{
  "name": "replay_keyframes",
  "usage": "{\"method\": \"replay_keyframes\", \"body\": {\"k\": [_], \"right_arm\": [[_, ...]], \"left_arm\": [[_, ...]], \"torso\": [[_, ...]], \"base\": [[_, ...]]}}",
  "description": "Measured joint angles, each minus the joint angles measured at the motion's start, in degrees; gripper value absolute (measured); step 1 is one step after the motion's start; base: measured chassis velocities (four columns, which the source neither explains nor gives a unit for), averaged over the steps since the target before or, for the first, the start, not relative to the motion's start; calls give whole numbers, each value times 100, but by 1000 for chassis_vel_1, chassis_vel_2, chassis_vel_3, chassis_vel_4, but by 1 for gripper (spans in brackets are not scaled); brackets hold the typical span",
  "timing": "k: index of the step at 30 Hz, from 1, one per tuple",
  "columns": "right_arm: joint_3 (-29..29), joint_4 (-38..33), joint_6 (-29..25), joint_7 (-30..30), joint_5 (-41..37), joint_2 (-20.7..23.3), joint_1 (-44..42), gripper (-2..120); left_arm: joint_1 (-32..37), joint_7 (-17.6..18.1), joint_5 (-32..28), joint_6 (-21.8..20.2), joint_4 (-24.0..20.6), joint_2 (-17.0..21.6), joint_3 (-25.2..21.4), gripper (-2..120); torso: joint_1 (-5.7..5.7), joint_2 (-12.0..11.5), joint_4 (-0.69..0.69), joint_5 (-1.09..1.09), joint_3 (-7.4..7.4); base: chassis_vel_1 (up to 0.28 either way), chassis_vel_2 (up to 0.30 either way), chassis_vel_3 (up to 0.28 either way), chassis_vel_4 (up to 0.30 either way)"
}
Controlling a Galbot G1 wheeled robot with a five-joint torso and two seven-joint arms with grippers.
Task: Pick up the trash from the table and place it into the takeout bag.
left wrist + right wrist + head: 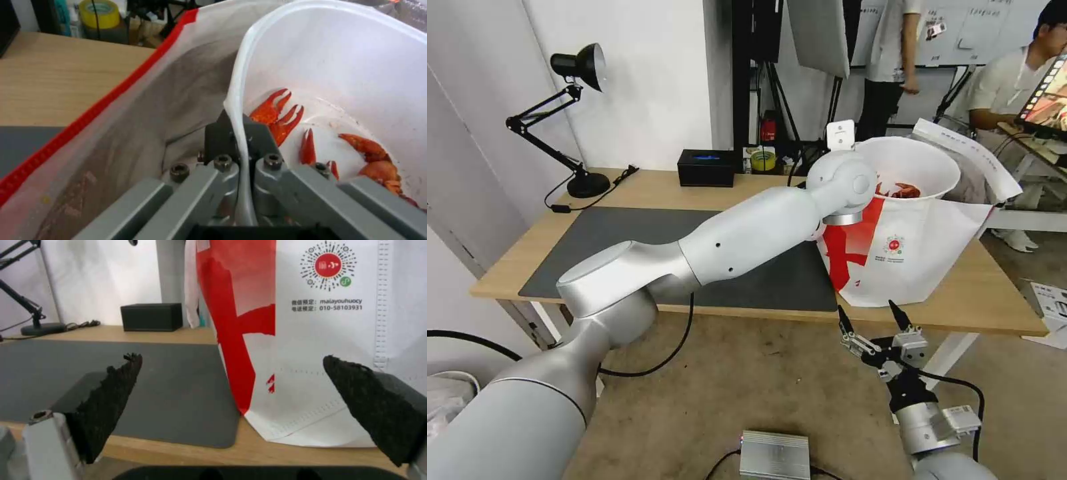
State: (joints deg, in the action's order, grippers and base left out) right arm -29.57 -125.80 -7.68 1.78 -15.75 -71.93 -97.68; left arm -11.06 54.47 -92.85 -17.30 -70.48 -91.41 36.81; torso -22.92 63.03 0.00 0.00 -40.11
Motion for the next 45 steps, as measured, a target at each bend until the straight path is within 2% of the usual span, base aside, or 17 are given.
{"method": "replay_keyframes", "body": {"k": [5, 7, 9, 12, 13, 16, 17, 19, 21, 23, 25, 28, 37, 39, 45], "right_arm": [[0, 0, 0, 0, 0, 0, 0, 100], [0, 0, 0, 0, 0, 0, 0, 100], [0, 0, 0, 0, 0, 0, 0, 100], [0, 0, 0, 0, 0, 0, 0, 100], [0, 0, 0, 0, 0, 0, 0, 100], [0, 0, 0, 0, 0, 0, 0, 100], [0, 0, 0, 0, 0, 0, 0, 100], [0, 0, 0, 0, 0, 0, 0, 100], [0, 0, 0, 0, 0, 0, 0, 100], [0, 0, 0, 0, 0, 0, 0, 100], [0, 0, 0, 0, 0, 0, 0, 100], [0, 0, 0, 0, 0, 0, 0, 100], [0, 0, 0, 0, 0, 0, 0, 100], [0, 0, 0, 0, 0, 0, 0, 100], [0, 0, 0, 0, 0, 0, 0, 100]], "left_arm": [[6, 7, 14, -7, -2, 0, 9, 10], [6, 4, 19, -8, -12, 1, 10, 23], [6, 1, 21, -8, -16, 2, 10, 25], [6, -9, 27, -9, -37, 2, 10, 40], [6, -9, 27, -9, -37, 2, 10, 40], [5, -20, 28, -9, -41, 2, 10, 54], [5, -20, 28, -9, -41, 2, 10, 54], [5, -23, 30, -9, -44, 2, 10, 67], [5, -24, 31, -9, -44, 2, 10, 71], [5, -27, 53, -9, -43, 2, 10, 82], [5, -27, 75, -12, -43, 2, 11, 85], [6, -28, 321, -134, -16, 4, 92, 98], [3, -54, 737, -343, 21, 5, 231, 100], [-23, -161, 1012, -360, 5, 6, 277, 100], [-186, -296, 1053, -375, -117, 4, 274, 100]], "torso": [[0, 0, 0, 0, 0], [0, 0, 0, 0, 0], [0, 0, 0, 0, 0], [0, 0, 0, 0, 0], [0, 0, 0, 0, 0], [0, 0, 0, 0, 0], [0, 0, 0, 0, 0], [0, 0, 0, 0, 0], [0, 0, 0, 0, 0], [0, 0, 0, 0, 0], [0, 0, 0, 0, 0], [0, 0, -1, 0, 0], [0, 0, -1, 0, 0], [0, 0, 0, 0, 0], [1, 0, -1, 0, 0]], "base": [[0, 0, 0, 0], [0, 0, 0, 0], [0, 0, 0, 0], [0, 0, 0, 0], [0, 0, 0, 0], [0, 0, 0, 0], [0, 0, 0, 0], [0, 0, 0, 0], [0, 0, 0, 0], [0, 0, 0, 0], [0, 0, 0, 0], [0, 0, 0, 0], [0, 0, 0, 0], [0, 0, 0, 0], [0, 0, 0, 0]]}}
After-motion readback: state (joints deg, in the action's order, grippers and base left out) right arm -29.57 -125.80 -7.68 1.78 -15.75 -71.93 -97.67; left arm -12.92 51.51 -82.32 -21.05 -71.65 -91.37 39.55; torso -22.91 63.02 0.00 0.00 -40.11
